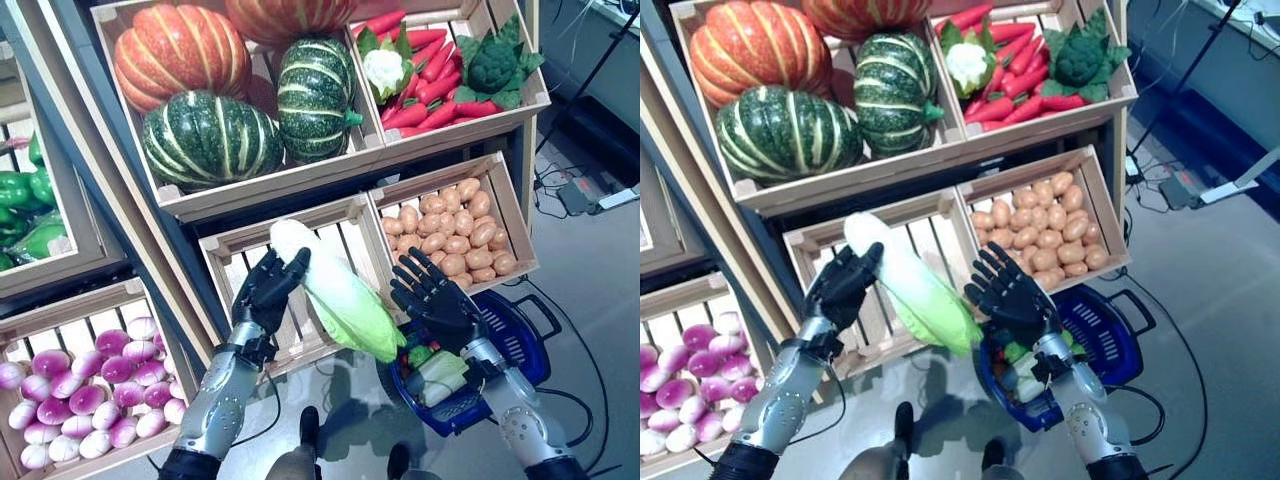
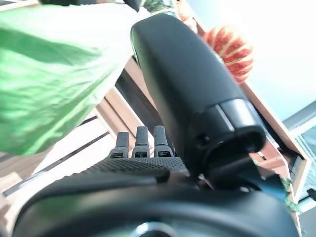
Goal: Put vegetables into the basket
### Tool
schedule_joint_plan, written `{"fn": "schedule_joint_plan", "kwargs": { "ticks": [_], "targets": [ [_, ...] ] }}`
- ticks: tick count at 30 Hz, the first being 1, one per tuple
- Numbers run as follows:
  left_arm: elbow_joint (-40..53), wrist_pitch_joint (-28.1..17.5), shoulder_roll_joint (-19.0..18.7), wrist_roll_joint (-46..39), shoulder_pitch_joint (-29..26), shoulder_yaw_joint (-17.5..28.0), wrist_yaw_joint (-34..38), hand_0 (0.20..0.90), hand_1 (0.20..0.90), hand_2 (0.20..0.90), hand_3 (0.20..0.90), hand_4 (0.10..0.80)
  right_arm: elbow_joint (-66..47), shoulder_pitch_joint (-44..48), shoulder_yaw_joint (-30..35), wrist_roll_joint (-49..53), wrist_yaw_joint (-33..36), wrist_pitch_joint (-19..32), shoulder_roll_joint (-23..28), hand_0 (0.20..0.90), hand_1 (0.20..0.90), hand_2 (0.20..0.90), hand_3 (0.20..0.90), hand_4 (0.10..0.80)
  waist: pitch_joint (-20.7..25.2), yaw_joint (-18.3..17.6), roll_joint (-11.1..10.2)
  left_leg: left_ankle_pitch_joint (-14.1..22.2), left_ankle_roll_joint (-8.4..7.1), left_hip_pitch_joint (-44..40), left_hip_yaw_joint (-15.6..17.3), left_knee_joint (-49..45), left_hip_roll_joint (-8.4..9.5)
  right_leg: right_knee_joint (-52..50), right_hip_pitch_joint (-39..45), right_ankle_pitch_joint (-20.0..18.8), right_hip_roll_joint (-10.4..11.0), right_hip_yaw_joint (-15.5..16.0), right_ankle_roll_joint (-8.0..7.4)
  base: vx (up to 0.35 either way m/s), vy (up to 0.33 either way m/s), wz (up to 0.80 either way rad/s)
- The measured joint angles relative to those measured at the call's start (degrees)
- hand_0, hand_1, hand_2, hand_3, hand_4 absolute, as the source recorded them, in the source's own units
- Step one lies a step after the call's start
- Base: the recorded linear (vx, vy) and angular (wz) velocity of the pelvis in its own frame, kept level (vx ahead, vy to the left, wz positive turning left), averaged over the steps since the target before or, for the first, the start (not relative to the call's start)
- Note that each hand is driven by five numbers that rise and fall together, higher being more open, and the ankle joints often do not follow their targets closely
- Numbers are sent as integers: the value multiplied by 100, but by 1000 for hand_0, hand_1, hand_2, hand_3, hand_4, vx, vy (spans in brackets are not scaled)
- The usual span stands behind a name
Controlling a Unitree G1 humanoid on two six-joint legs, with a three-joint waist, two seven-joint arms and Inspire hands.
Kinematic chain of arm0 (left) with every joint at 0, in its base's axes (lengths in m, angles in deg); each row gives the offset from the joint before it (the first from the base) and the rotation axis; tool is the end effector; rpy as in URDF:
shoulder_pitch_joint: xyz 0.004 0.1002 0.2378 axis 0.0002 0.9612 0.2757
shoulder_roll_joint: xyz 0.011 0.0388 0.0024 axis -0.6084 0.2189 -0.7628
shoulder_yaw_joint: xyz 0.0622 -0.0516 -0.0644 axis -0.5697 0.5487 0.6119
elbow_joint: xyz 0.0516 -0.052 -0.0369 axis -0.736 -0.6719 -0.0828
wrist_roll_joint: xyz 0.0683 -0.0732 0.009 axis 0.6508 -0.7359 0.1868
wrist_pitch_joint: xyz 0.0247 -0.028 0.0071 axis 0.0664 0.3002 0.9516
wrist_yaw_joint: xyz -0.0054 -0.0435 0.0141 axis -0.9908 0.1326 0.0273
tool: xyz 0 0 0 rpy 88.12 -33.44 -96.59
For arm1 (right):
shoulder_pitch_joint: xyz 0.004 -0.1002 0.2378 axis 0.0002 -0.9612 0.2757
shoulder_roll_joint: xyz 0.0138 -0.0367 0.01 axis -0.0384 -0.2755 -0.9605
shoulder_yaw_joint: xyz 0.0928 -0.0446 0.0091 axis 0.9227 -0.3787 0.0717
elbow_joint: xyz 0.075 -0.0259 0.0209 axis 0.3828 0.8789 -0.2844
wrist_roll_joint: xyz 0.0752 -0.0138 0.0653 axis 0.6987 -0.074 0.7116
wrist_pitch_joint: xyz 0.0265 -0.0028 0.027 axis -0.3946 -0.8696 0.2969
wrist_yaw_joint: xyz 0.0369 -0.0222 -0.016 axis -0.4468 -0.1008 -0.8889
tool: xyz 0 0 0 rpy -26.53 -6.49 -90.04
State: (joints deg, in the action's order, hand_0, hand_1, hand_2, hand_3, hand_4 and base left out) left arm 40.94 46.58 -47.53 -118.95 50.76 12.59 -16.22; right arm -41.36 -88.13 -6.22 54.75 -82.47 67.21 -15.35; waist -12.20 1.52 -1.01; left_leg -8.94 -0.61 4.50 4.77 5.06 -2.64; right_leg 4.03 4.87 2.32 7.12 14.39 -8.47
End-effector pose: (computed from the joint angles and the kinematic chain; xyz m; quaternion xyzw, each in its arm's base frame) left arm 0.2081 0.1828 0.0503 -0.2469 0.0229 -0.0725 0.9661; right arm 0.1993 -0.2075 0.0331 0.2704 0.0525 0.1806 0.9442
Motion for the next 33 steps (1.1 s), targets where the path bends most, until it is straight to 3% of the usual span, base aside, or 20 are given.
{"fn": "schedule_joint_plan", "kwargs": {
  "ticks": [11, 17, 28, 33],
  "targets": [
    [-6, 575, -830, 746, -50, -355, -877, 300, 300, 300, 300, 400, -123, 442, -464, 85, -1364, -1491, 928, 900, 900, 900, 900, 800, 106, 37, 33, 0, -1, -190, -100, 1, 15, 103, 294, -25, -24, 46, 9, 35, -13, 4],
    [-6, 679, -1226, 745, -40, -540, -1109, 300, 300, 300, 300, 400, -143, 780, -770, 23, -1717, -1952, 1606, 900, 900, 900, 900, 800, 261, 118, 21, 1, 0, -189, -131, 3, 15, 101, 306, -26, -28, 56, 10, 4, 0, 1],
    [-73, 682, -1328, 750, -29, -671, -975, 300, 300, 300, 300, 400, -122, 1035, -1047, -382, -1695, -2110, 1705, 900, 900, 900, 900, 800, 478, 121, -14, 0, 1, -248, -136, 3, 21, 103, 367, -22, -26, 50, 10, 0, 0, 0],
    [-119, 677, -1131, 742, -36, -692, -812, 300, 300, 300, 300, 400, -81, 911, -1421, -631, -728, -2361, 1444, 900, 900, 900, 900, 800, 583, 101, -2, 2, 1, -248, -136, 4, 21, 102, 366, -22, -25, 46, 10, -36, 32, 0]
  ]
}}
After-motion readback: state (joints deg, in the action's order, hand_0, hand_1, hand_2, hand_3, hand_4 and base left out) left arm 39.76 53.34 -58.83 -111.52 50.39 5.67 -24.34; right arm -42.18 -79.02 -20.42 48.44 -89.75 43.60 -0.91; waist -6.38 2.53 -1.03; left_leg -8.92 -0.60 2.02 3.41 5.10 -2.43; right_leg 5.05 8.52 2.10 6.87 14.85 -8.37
